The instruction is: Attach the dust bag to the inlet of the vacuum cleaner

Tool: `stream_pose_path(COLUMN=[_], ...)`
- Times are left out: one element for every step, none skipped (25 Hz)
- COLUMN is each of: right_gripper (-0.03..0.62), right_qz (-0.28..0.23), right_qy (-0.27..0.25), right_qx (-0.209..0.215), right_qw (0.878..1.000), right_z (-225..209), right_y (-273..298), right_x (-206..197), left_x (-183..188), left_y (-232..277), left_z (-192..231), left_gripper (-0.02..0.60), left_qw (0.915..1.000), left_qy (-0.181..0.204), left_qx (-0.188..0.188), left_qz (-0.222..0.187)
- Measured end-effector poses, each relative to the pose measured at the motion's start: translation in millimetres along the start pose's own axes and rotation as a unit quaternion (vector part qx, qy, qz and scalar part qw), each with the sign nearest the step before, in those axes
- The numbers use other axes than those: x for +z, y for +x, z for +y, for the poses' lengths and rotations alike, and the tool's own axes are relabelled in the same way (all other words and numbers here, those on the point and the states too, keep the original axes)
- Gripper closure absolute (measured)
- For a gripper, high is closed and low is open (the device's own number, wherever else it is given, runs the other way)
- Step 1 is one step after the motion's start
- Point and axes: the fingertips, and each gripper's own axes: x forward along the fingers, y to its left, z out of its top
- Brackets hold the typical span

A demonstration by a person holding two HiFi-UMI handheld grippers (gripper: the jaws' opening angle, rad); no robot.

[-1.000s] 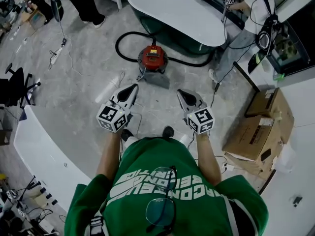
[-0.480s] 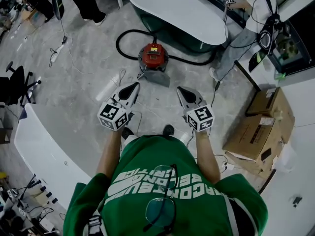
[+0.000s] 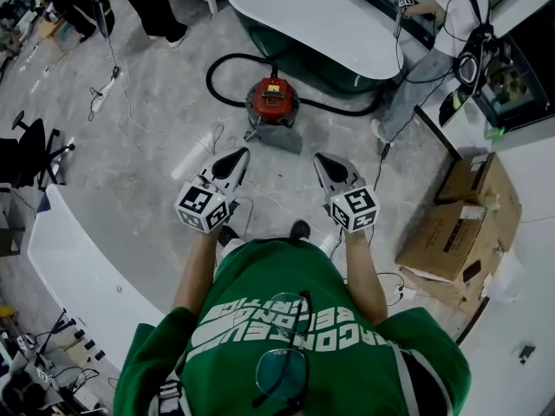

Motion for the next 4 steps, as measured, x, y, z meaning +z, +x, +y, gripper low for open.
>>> stream_pose_path(right_gripper=[0.586, 0.586, 0.586, 0.586], right_qz=[0.0, 0.0, 0.0, 0.0], right_qy=[0.001, 0.001, 0.002, 0.002], right_qx=[-0.001, -0.001, -0.002, -0.002], right_qw=[1.0, 1.0, 1.0, 1.0], right_z=[0.4, 0.4, 0.2, 0.0], right_y=[-0.6, -1.2, -1.8, -2.3], right_x=[-0.6, -1.1, -1.5, -1.8], left_x=[-1.0, -1.5, -1.7, -1.7], left_y=[-0.7, -0.8, -0.7, -0.5], left_z=[-0.7, -1.4, -2.0, -2.6], left_gripper=[0.578, 0.578, 0.578, 0.578], left_qw=[1.0, 1.0, 1.0, 1.0], left_qy=[-0.001, -0.002, -0.002, -0.003], left_qx=[0.0, 0.001, 0.001, 0.001], left_qz=[0.0, -0.001, -0.001, -0.002])
